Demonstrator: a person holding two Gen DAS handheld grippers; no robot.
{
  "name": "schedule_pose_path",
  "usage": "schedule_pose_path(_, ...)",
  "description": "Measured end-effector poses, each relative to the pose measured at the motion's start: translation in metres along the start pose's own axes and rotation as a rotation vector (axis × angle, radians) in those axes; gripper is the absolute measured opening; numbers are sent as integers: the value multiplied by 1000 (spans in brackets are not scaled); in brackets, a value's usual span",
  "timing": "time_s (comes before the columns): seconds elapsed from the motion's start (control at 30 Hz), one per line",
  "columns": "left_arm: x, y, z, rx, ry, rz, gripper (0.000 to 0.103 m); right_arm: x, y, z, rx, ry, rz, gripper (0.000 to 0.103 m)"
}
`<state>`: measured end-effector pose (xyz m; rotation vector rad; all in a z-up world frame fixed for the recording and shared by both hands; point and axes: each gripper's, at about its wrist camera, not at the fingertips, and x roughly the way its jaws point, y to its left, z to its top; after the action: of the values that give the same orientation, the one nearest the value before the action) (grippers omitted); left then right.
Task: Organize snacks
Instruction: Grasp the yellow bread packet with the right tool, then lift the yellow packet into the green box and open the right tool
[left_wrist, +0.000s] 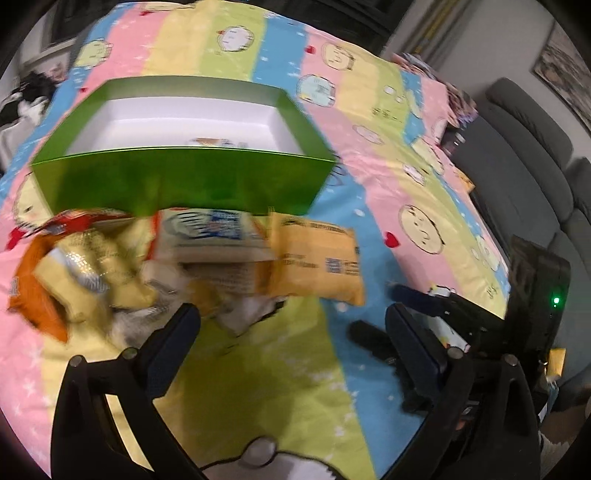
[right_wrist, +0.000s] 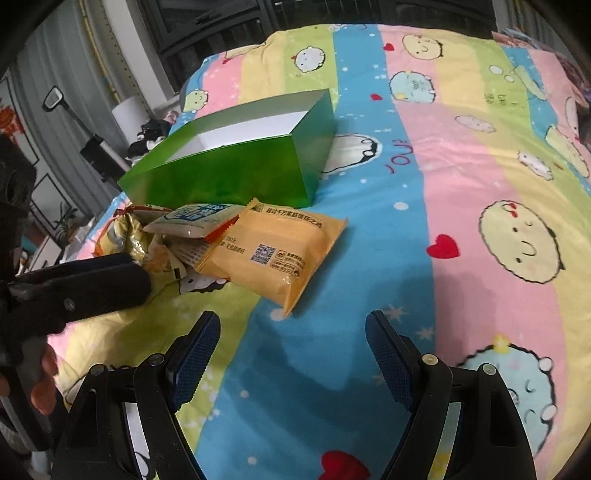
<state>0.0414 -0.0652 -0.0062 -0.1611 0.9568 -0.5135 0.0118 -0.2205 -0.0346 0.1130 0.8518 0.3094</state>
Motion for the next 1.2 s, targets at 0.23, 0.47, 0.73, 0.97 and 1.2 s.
schedule_pose_path(0.23,32,-4,14,5,50,-24,86,11,-2,6,7,7,42,81)
schedule_pose_path(0.47,47,-3,26,7,66,-32,65,22,-3,16,9,2,89,81)
schedule_pose_path(0.73,57,5,24,-43,107,-71,43,31,1,20,-21,15,84,47)
schedule_pose_path(0.97,56,-8,23,-10,106,-63,43,25,2,17,-48,8,57,36)
schedule_pose_path(1.2,37,-25,14,-4,94,-120,43,-7,2,7,-41,-18,34,35)
